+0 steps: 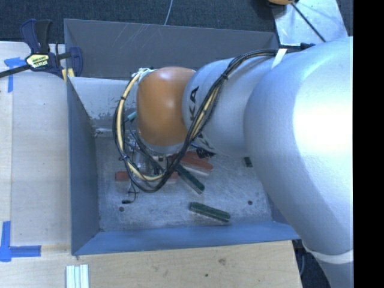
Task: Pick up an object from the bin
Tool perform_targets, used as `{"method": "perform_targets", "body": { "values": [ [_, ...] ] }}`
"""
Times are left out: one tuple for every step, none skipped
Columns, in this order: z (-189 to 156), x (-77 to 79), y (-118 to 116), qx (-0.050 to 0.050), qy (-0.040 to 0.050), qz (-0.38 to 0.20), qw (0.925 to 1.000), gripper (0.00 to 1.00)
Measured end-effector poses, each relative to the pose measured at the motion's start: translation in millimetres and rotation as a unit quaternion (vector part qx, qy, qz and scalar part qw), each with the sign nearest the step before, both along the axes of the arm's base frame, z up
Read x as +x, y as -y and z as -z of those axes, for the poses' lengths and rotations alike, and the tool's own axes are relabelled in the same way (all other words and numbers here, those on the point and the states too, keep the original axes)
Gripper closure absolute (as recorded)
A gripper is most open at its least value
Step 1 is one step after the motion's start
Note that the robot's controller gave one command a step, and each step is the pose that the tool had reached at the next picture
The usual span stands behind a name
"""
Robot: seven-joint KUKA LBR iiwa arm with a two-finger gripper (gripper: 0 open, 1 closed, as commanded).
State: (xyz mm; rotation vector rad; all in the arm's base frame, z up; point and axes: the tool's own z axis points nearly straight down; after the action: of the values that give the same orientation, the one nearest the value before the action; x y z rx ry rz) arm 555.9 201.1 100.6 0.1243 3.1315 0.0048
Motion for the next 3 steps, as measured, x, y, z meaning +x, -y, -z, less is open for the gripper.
{"method": "perform_targets", "body": {
  "values": [
    [29.5, 18.9, 50.8, -0.001, -0.0023, 0.029, 0.9996, 1.00],
    [29.5, 18.9, 50.9, -0.001, -0.0023, 0.029, 0.9996, 1.00],
    [-66.6, 16.7, 61.4, -0.004, -0.0035, 0.015, 0.9999, 1.00]
  ]
}}
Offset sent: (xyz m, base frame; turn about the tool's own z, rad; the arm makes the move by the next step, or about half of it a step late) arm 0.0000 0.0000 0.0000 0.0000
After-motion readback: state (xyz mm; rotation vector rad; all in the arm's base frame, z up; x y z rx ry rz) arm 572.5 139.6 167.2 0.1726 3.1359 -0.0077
